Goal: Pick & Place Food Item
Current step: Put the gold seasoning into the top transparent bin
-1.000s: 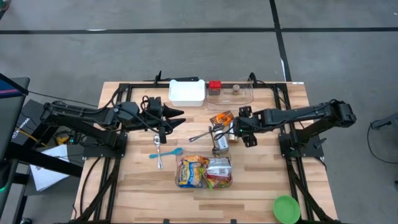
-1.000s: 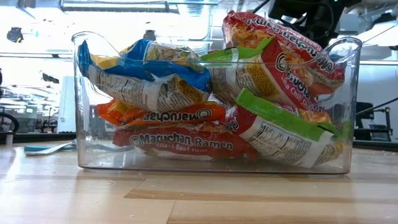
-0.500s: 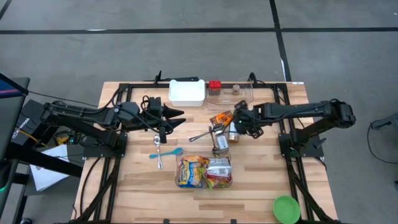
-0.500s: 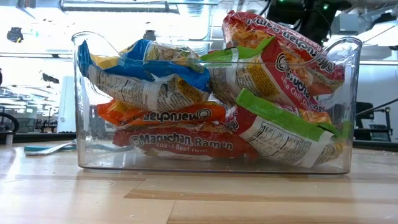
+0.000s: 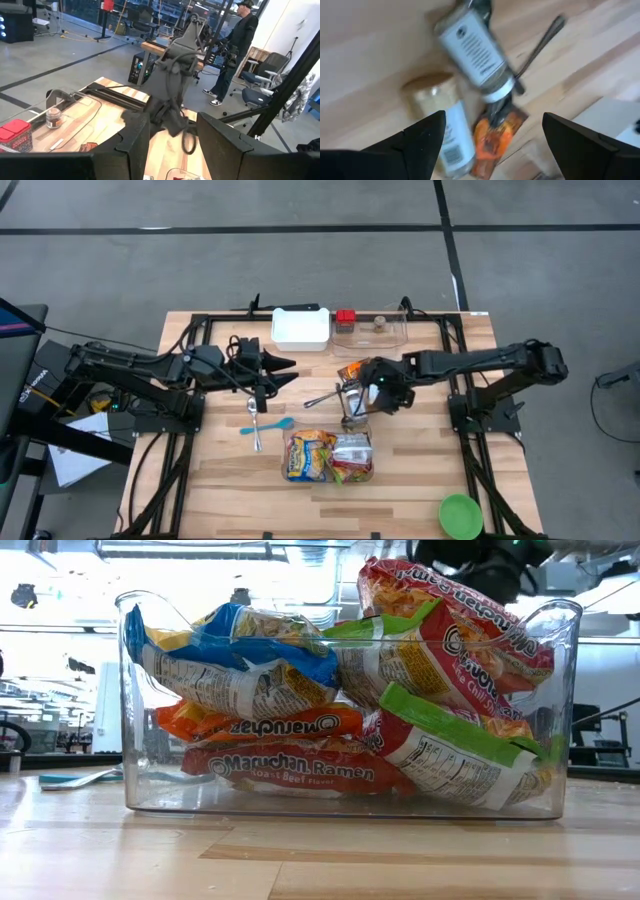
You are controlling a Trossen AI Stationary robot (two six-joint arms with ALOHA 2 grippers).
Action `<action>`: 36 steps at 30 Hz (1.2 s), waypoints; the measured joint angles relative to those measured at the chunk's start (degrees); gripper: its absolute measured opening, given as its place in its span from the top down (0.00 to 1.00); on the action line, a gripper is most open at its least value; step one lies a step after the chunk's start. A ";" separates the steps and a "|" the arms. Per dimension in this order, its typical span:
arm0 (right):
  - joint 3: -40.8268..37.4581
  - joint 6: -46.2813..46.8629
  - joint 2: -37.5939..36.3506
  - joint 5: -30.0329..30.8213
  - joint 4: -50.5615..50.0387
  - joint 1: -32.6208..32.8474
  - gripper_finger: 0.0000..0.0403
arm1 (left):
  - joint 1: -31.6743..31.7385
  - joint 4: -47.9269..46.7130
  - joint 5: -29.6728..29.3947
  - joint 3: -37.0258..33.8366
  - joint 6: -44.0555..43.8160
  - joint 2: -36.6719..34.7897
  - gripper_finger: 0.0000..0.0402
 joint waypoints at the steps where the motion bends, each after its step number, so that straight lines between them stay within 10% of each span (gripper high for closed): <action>1: 0.00 -1.01 0.74 0.47 -0.35 -0.02 0.19 | 0.00 0.00 0.00 0.00 0.00 0.00 0.60; 36: -0.04 -6.86 18.02 -2.88 -4.49 -4.98 0.19 | 0.00 -0.39 3.18 0.00 -0.26 0.00 0.60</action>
